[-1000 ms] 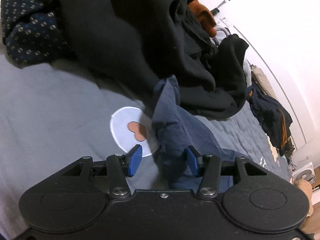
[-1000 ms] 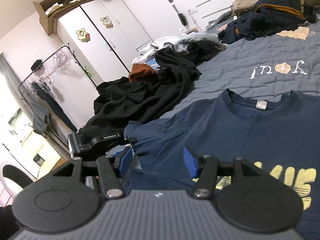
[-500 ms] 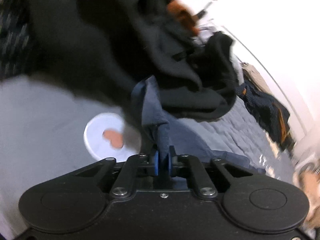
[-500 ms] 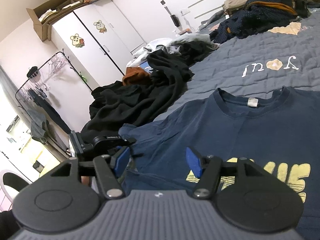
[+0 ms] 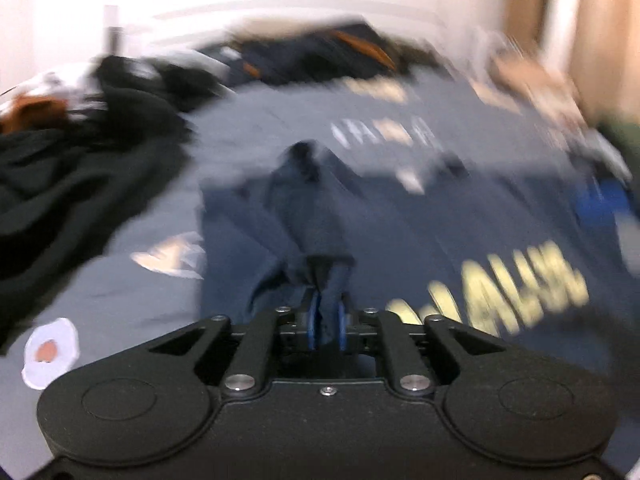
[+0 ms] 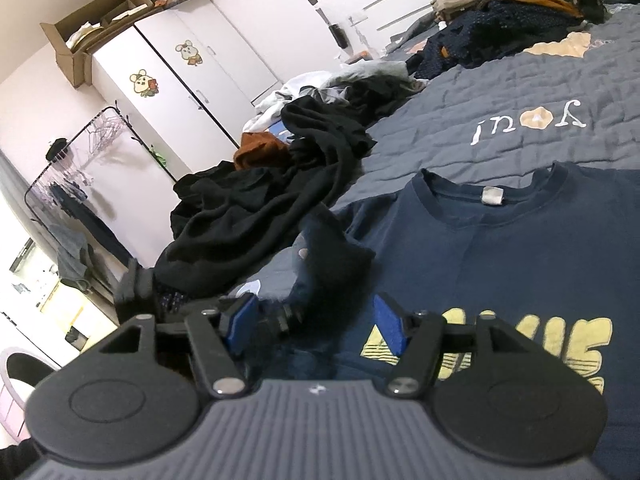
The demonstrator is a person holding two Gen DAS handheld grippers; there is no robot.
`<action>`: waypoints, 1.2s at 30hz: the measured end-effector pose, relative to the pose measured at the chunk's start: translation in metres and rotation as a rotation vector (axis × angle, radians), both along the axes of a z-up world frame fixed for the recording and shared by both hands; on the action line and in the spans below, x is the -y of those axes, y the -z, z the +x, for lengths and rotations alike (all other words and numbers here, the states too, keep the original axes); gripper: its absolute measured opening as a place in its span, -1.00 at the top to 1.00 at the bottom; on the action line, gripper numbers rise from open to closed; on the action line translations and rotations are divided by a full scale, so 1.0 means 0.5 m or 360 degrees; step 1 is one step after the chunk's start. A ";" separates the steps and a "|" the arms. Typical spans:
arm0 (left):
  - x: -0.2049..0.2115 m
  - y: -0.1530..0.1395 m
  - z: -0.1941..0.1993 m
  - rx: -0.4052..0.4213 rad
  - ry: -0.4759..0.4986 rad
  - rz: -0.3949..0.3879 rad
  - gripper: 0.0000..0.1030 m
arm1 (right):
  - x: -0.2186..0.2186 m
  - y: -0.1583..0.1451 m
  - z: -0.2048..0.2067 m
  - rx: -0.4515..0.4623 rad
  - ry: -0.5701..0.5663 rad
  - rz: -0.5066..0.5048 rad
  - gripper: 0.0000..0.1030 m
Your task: Fold clothes
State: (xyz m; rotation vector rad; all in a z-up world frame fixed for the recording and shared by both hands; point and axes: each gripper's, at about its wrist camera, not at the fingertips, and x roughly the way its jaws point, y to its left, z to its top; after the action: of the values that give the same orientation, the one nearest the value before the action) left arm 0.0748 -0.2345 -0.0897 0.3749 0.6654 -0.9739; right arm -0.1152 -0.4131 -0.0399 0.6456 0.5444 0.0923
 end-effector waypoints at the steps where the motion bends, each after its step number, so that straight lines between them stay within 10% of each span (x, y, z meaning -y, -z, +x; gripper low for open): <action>1: 0.000 -0.001 -0.013 0.0002 0.0035 0.0012 0.48 | 0.003 0.001 0.000 0.0000 0.0006 0.0006 -0.23; 4: -0.024 -0.029 -0.032 -0.0031 0.0066 -0.0101 0.02 | 0.015 0.002 -0.002 -0.0001 0.0029 0.0014 -0.23; 9: -0.067 -0.060 -0.020 -0.0068 -0.0092 -0.0338 -0.03 | 0.036 0.008 -0.007 -0.0009 0.0080 0.0029 -0.24; 18: -0.031 -0.022 0.040 -0.0004 -0.0215 -0.0200 -0.02 | 0.049 0.018 -0.005 -0.0036 0.0115 0.0034 -0.24; 21: -0.019 -0.005 0.046 -0.0010 -0.0199 -0.0149 0.02 | 0.049 0.021 -0.002 -0.0046 0.0104 0.0035 -0.24; 26: -0.019 0.010 0.045 -0.0042 -0.0167 -0.0102 0.76 | 0.049 0.028 0.001 -0.0067 0.0100 0.0042 -0.25; 36: -0.089 -0.045 -0.015 -0.0244 0.0121 -0.0182 0.93 | 0.055 0.031 0.000 -0.0077 0.0104 0.0056 -0.25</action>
State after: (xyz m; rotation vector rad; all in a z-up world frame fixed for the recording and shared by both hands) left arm 0.0674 -0.1899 -0.0673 0.2270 0.7346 -1.1157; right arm -0.1153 -0.4408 -0.0556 0.7009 0.5686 0.0252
